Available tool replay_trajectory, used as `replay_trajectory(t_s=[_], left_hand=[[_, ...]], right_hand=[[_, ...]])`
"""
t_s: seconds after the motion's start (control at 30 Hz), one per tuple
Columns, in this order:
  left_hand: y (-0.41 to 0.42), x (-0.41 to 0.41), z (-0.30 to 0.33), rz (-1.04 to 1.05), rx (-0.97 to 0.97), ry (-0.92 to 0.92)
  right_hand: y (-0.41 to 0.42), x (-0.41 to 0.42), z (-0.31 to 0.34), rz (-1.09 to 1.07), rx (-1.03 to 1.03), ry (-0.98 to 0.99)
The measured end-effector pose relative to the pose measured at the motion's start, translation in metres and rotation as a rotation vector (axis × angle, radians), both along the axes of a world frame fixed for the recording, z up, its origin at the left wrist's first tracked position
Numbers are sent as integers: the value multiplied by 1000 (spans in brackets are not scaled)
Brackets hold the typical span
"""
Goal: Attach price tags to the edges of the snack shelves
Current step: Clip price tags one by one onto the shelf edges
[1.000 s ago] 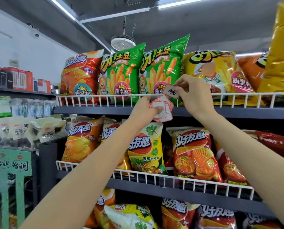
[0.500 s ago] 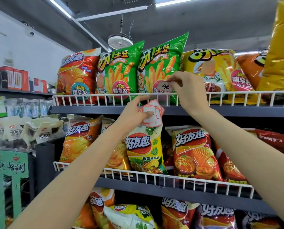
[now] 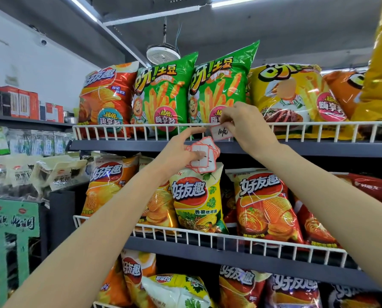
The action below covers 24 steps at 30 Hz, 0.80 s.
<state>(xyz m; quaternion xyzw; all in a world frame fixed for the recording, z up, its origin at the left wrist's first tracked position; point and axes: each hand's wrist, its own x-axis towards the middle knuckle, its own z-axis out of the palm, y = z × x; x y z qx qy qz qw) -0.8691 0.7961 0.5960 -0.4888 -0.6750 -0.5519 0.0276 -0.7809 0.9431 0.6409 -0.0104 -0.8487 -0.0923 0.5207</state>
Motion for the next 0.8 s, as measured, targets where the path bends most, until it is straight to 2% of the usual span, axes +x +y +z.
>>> replay_trajectory(t_s=[0.23, 0.43, 0.8], left_hand=[[2, -4, 0, -1, 9, 15], [4, -5, 0, -2, 17, 2], [5, -2, 2, 25, 19, 29]], right_hand=[[2, -3, -9, -93, 3, 71], [4, -6, -15, -198, 123, 96], [4, -6, -17, -138, 66, 99]])
